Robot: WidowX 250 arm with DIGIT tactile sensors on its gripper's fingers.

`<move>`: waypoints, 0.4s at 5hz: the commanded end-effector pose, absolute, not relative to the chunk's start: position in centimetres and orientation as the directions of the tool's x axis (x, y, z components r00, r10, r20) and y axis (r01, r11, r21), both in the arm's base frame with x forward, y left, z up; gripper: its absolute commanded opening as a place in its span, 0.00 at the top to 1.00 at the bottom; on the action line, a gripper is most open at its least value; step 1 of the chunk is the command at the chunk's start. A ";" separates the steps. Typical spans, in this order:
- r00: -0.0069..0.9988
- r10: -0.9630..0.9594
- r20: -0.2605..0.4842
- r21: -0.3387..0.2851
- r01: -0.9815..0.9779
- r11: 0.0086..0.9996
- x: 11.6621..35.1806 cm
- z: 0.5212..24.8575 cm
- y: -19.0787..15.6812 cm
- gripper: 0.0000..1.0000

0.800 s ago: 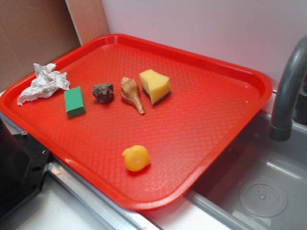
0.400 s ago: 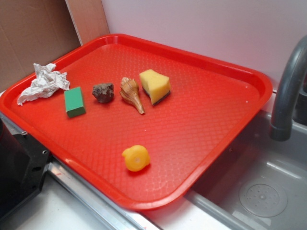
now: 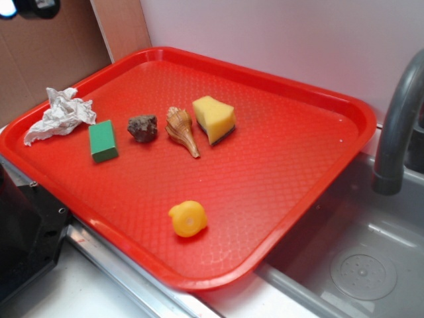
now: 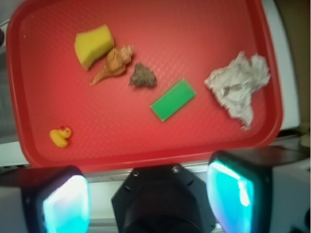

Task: Grab the white paper.

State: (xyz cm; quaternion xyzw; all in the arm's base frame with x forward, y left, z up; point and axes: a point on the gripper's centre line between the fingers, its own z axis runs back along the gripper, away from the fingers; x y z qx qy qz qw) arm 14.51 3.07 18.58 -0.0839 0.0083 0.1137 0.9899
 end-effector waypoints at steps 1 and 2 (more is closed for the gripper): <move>0.728 0.626 0.279 -0.033 -0.644 0.764 12.8 14.5 7.2 0.00; 0.557 0.775 0.298 0.008 -0.813 0.582 11.4 13.1 10.3 0.00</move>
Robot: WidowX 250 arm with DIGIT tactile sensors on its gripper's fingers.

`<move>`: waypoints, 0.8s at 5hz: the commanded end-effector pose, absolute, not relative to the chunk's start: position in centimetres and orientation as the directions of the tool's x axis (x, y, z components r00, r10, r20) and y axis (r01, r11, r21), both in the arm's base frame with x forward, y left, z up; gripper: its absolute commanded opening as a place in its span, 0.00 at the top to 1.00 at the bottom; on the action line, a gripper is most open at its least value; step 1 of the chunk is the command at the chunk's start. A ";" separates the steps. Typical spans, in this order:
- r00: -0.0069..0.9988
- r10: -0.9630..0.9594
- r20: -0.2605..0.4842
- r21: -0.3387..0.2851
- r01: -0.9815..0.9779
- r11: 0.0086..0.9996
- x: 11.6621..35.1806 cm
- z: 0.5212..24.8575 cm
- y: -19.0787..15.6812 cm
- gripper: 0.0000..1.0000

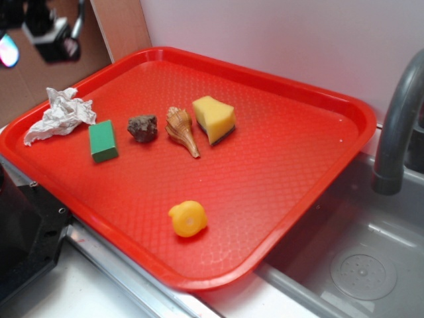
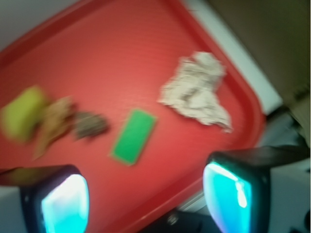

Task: Grab the white paper.

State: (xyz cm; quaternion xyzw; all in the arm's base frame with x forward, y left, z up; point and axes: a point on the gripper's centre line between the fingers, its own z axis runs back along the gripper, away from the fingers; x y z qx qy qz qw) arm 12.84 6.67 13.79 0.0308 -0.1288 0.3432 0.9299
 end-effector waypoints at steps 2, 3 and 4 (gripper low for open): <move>0.127 0.968 0.219 0.038 -0.992 0.121 11.0 12.4 11.1 0.00; 0.116 0.975 0.190 -0.030 -0.992 0.124 12.2 10.9 11.2 0.00; 0.121 0.980 0.160 -0.072 -0.988 0.133 13.6 8.7 12.0 0.00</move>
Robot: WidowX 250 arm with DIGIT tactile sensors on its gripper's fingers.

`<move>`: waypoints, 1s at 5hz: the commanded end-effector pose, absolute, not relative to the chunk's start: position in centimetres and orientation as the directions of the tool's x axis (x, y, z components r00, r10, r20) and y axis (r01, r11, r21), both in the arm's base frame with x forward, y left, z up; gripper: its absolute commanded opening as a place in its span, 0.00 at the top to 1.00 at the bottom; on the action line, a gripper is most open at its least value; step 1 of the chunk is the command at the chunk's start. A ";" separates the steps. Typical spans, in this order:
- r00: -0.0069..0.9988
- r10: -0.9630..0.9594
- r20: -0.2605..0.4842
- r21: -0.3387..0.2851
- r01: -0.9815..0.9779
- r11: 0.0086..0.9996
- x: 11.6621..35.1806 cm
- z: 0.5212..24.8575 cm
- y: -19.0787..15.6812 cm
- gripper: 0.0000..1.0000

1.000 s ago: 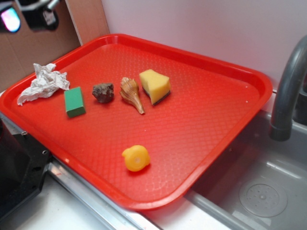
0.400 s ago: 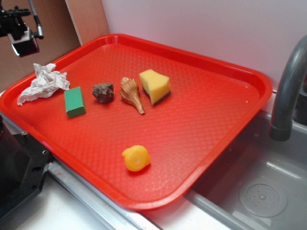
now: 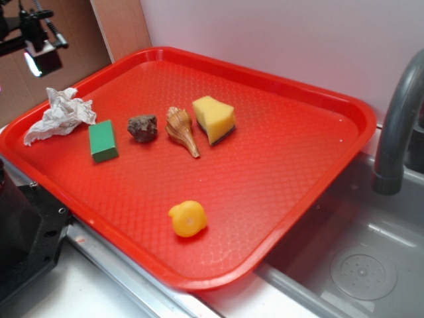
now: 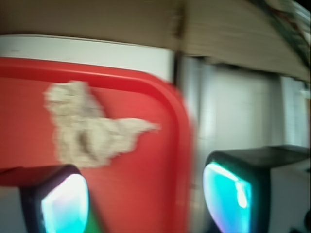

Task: Grab the white paper.

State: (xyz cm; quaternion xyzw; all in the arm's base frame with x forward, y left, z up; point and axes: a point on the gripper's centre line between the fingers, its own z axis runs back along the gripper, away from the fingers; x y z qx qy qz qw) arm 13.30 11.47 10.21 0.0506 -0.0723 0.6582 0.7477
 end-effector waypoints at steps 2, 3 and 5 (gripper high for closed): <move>0.125 0.983 0.132 -0.006 -0.992 0.127 14.2 5.3 12.5 0.00; 0.167 0.973 0.157 0.048 -0.986 0.161 13.9 3.6 12.2 0.00; 0.245 0.944 0.222 0.140 -0.966 0.218 11.8 1.5 12.3 1.00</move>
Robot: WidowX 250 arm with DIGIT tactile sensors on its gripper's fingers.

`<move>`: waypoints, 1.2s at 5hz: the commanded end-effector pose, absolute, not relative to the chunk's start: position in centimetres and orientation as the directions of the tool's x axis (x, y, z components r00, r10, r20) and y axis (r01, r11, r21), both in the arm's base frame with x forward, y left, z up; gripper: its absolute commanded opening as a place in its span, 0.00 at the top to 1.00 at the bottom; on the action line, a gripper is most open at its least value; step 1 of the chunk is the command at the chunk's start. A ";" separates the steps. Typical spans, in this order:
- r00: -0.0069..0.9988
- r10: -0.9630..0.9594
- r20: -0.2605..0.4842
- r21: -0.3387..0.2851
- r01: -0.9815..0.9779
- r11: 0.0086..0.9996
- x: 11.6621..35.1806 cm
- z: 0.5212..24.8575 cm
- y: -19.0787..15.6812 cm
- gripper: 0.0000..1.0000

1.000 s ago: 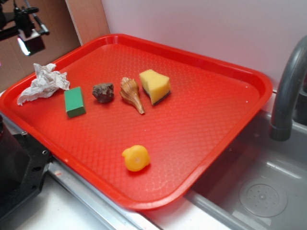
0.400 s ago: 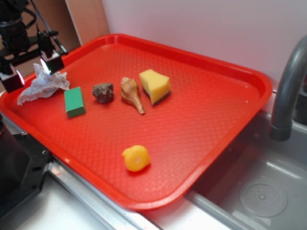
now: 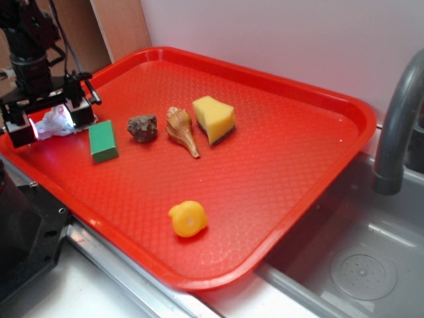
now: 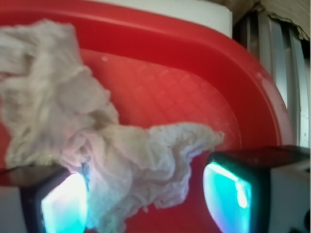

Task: Grab the white paper.

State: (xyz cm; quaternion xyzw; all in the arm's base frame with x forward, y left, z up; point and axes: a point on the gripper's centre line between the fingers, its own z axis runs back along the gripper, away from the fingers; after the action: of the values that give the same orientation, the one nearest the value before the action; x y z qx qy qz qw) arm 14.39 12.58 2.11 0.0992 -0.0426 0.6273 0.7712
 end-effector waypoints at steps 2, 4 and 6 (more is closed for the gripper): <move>0.356 0.911 0.208 0.122 -0.934 0.337 10.3 1.3 11.2 1.00; 0.381 0.902 0.204 0.117 -0.924 0.364 12.4 6.6 8.9 1.00; 0.130 0.972 0.195 0.035 -0.991 0.126 11.6 16.6 8.0 1.00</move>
State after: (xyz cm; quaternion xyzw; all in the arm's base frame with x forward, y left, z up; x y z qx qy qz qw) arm 12.38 8.21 15.27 0.0823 -0.0423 0.6493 0.7549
